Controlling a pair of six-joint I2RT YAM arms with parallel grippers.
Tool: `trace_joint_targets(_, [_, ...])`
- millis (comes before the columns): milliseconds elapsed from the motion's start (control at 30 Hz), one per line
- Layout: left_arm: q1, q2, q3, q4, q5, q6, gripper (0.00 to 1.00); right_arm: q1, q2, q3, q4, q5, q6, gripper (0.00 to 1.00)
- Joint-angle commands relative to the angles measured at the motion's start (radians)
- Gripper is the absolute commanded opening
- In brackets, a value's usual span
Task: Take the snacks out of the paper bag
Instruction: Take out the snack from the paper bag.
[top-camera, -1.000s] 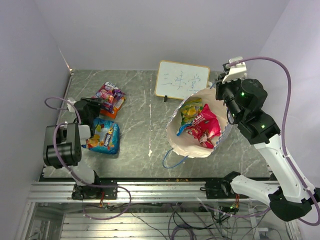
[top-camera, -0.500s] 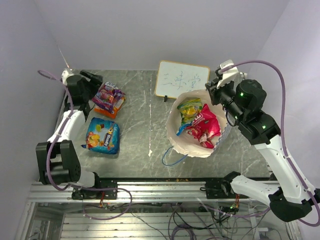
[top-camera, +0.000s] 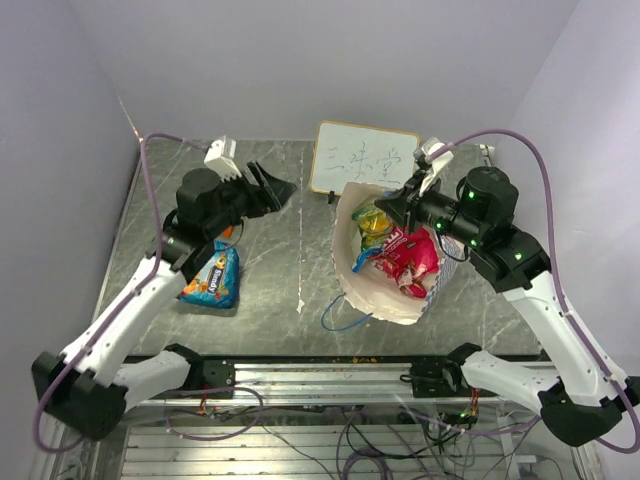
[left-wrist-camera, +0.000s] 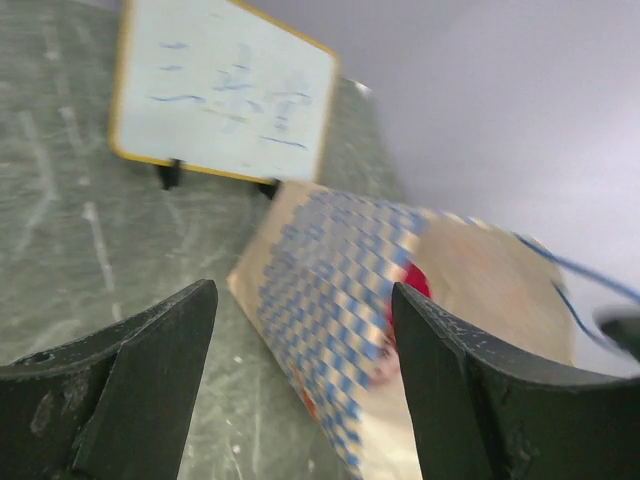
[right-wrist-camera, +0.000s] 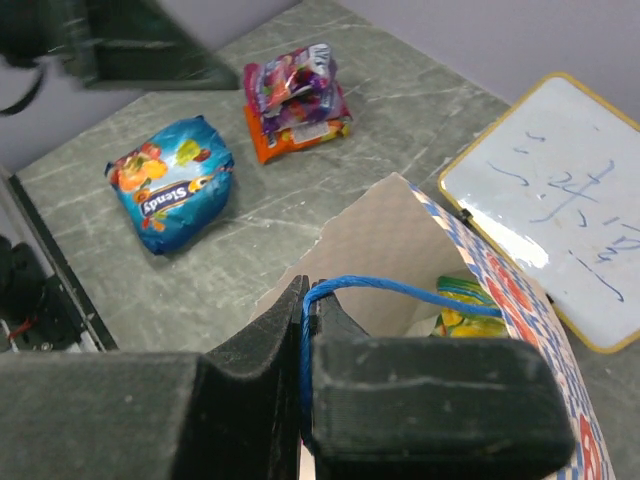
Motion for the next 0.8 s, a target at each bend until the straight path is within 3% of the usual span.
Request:
trace_joint_targets(0, [-0.147,-0.135,-0.06,0.017,0.03,0.112,0.81,0.0,-0.044,0.013,0.04,0.142,0.069,0.0])
trace_joint_targets(167, [-0.393,-0.148,-0.072,0.09,-0.028,0.287,0.77,0.0,-0.044,0.038,0.041,0.206,0.076,0.0])
trace_joint_targets(367, [-0.649,0.05,0.014,0.126,-0.099,0.605,0.69,0.0,-0.062,0.034,0.051,0.231,0.095,0.0])
trace_joint_targets(600, [-0.692,0.298,-0.012,0.404,-0.099,0.744,0.56,0.0,-0.057,0.057,0.051,0.264,0.13,0.0])
trace_joint_targets(767, [-0.682,0.507,0.075,0.447,-0.196,0.818,0.65,0.0,-0.062,0.07,0.033,0.276,0.15,0.0])
